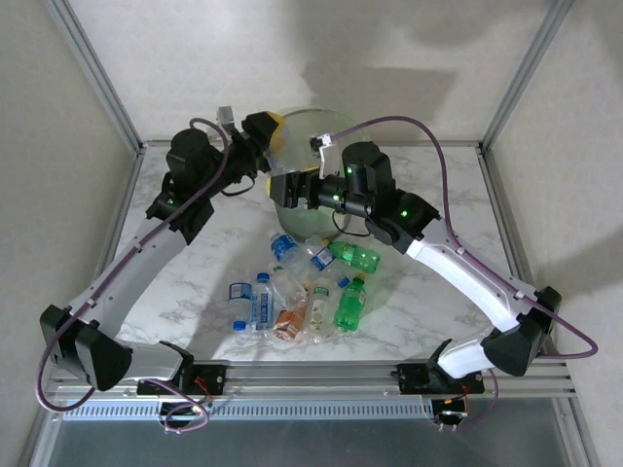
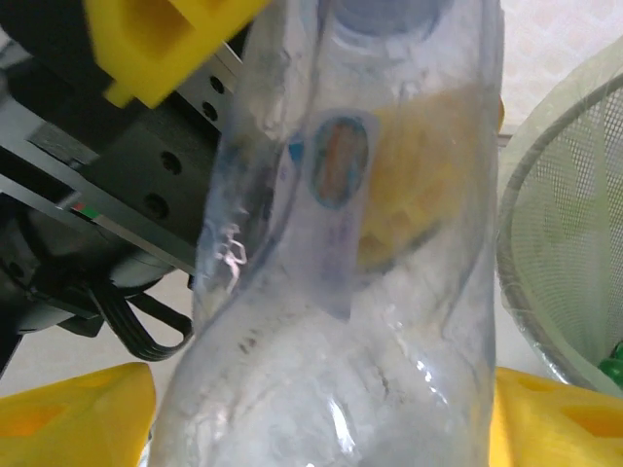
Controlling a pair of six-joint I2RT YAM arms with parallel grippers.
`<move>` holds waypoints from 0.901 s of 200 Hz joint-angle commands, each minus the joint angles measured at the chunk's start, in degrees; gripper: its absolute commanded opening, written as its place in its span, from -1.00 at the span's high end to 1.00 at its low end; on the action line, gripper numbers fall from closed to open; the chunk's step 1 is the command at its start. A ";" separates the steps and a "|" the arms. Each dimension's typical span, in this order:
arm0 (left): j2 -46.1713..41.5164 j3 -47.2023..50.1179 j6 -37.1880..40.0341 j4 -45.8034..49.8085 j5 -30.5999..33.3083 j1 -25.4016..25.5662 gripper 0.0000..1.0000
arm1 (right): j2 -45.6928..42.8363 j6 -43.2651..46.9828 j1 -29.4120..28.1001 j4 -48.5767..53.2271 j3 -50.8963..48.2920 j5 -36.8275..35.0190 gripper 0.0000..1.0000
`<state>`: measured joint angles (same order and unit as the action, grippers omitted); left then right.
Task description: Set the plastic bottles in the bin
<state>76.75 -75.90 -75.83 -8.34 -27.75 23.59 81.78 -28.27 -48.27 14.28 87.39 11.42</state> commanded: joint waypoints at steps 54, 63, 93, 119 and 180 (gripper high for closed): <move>2.24 -0.81 -1.61 -5.96 -2.14 0.57 -0.24 | -0.87 0.31 -0.55 -0.31 1.29 -2.96 -0.37; 2.53 -1.30 -0.90 -4.94 -1.90 0.58 -0.31 | -1.07 0.32 -0.56 -0.40 1.11 -3.31 -0.36; 3.45 -2.15 -0.66 -4.38 -1.35 0.58 -0.37 | -1.43 0.32 -0.61 -0.52 0.94 -3.79 -0.27; 4.60 -2.97 -1.13 -5.17 -1.53 0.66 -0.34 | -1.53 0.32 -0.57 -0.47 0.94 -4.20 -0.18; 7.24 -5.19 -0.59 -5.57 -0.80 0.84 -0.56 | -1.95 0.02 -0.43 0.56 1.08 -7.54 -0.10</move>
<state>82.98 -78.41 -76.71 -11.81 -28.36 23.83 81.73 -28.27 -48.27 14.39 87.42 6.17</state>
